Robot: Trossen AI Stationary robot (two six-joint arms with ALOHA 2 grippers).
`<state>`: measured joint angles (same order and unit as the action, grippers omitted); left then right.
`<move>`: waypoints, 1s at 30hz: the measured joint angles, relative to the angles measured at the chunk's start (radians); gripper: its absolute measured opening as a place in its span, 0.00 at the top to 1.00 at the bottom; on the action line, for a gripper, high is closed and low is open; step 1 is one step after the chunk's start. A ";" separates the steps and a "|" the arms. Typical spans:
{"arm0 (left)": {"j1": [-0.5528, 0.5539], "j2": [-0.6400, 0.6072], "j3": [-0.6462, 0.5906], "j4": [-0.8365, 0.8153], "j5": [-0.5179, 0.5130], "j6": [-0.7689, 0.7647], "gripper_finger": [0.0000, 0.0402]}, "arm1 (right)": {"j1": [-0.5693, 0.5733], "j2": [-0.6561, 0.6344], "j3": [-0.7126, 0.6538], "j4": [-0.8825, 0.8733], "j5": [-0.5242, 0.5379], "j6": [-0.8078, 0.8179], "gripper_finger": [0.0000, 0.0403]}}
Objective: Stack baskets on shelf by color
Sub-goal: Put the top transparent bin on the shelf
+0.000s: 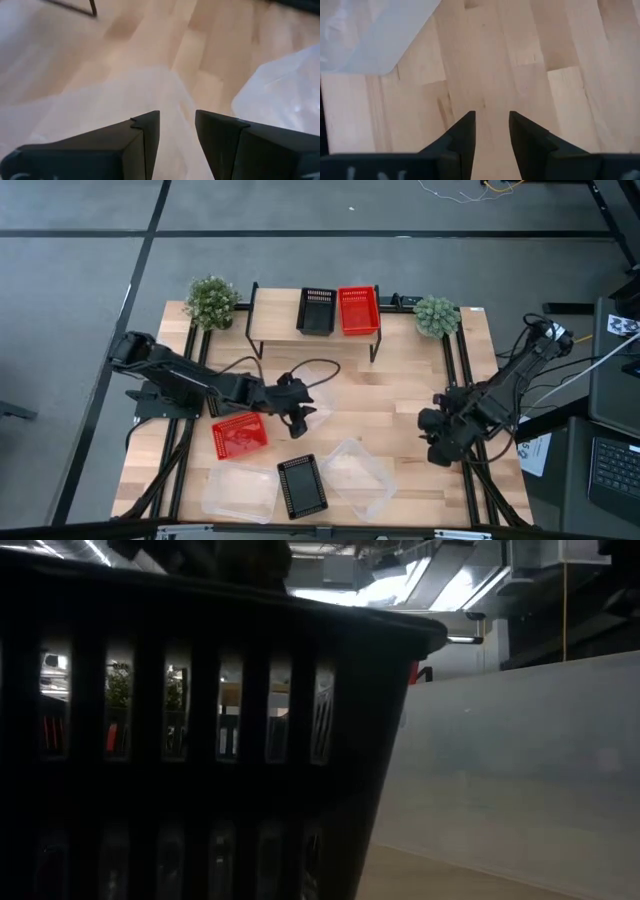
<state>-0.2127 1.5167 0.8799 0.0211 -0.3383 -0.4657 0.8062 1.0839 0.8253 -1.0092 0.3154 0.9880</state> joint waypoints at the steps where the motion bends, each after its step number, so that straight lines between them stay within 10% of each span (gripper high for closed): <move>1: 0.000 0.020 0.000 0.000 0.009 -0.010 0.71 | 0.006 0.000 0.000 0.000 0.004 0.006 0.71; 14: -0.042 0.104 -0.001 0.071 0.043 -0.014 0.71 | 0.020 0.000 0.000 0.003 0.045 0.001 0.71; 30: -0.044 0.020 0.100 -0.399 0.098 0.189 0.71 | 0.020 0.001 0.000 -0.005 0.051 -0.001 0.71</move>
<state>-0.2567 1.5368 0.9801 -0.3781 -0.2406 -0.2766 0.8261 1.0847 0.8253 -1.0144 0.3660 0.9873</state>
